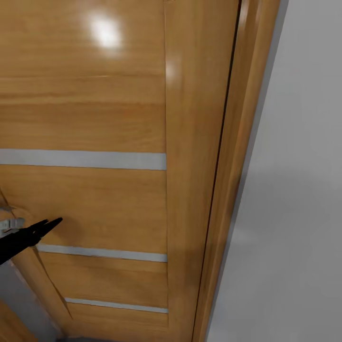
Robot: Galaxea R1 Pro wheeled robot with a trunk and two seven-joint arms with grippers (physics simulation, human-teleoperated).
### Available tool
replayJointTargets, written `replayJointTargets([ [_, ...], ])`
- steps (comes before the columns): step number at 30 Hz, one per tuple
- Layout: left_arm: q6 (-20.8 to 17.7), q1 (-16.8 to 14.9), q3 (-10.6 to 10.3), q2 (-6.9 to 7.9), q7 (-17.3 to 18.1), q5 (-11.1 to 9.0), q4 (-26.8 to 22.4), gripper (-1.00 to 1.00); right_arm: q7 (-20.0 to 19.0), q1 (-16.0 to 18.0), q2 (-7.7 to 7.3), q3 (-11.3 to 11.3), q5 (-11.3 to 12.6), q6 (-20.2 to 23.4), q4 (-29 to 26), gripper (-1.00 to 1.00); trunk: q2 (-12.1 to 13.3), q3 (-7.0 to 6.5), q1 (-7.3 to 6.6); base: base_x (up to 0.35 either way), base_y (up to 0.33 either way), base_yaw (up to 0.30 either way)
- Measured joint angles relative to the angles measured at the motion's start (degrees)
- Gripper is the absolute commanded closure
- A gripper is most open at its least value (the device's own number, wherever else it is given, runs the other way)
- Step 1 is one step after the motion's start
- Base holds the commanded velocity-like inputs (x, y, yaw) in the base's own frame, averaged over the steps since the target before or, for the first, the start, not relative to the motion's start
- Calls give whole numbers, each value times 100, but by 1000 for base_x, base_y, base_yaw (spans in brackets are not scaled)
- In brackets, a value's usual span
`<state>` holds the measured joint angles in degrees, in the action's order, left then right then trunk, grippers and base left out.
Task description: Move the two storage containers from the living room to the garage. In the garage, place one container on the floor and stack the other container on top of it (either order is fine).
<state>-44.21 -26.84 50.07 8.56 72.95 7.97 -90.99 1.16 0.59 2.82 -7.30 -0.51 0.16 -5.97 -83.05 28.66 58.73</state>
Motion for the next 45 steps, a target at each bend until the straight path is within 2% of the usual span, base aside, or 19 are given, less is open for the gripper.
replayJointTargets([
  [4,-67,-252,-101,10,-345,14,14,-100,3,0,-17,-38,2,0,0,-100,0,0,0,0,0,0],
  [8,-113,-515,-459,25,-733,20,180,-100,3,0,-35,-77,3,0,0,-100,0,0,-1,0,0,0],
  [15,-131,-996,-718,32,-1188,29,597,-100,4,0,-44,-90,3,0,0,-100,0,0,0,0,0,0],
  [19,-121,-1294,-1217,30,-1663,47,907,-100,4,0,-48,-91,3,0,0,-100,-1,0,-4,0,0,0],
  [21,-125,-1381,-1402,15,-1858,32,992,-100,4,0,-50,-91,3,0,0,-100,0,0,0,0,0,0],
  [22,-137,-1490,-1538,1,-2066,23,1109,-100,4,0,-51,-92,3,0,-1,-100,-1,0,-10,0,0,0],
  [25,-139,-1694,-1868,-13,-2369,14,1384,-100,5,0,-52,-93,3,0,0,-100,0,0,0,0,0,0],
  [27,-137,-1889,-2193,-22,-2606,14,1658,-100,8,0,-53,-94,3,0,0,-100,0,0,-3,0,0,0],
  [30,-137,-2141,-2492,-77,-2968,11,2046,-100,8,0,-53,-93,3,0,0,-100,-1,0,-3,0,0,0],
  [33,-111,-2449,-2640,-195,-3317,74,2460,-100,10,0,-53,-92,3,0,-6,-100,-1,0,-5,0,0,0],
  [35,-117,-2706,-2697,-246,-3533,22,2758,-100,11,0,-49,-92,3,0,-7,-100,0,0,0,0,0,0],
  [38,-104,-2973,-2726,-272,-3748,15,3056,-100,11,0,-47,-92,3,0,-12,-100,0,0,-1,0,0,0],
  [42,-72,-3650,-2755,-286,-4202,17,3821,-100,11,0,-45,-95,3,0,-15,-100,0,0,0,0,0,0],
  [44,-44,-3977,-2775,-286,-4402,101,4196,-100,11,0,-45,-98,3,0,-16,-100,-1,0,-5,0,0,0],
  [45,-56,-4093,-2782,-288,-4464,26,4310,-100,11,0,-45,-97,3,0,-17,-100,0,0,0,0,0,0],
])
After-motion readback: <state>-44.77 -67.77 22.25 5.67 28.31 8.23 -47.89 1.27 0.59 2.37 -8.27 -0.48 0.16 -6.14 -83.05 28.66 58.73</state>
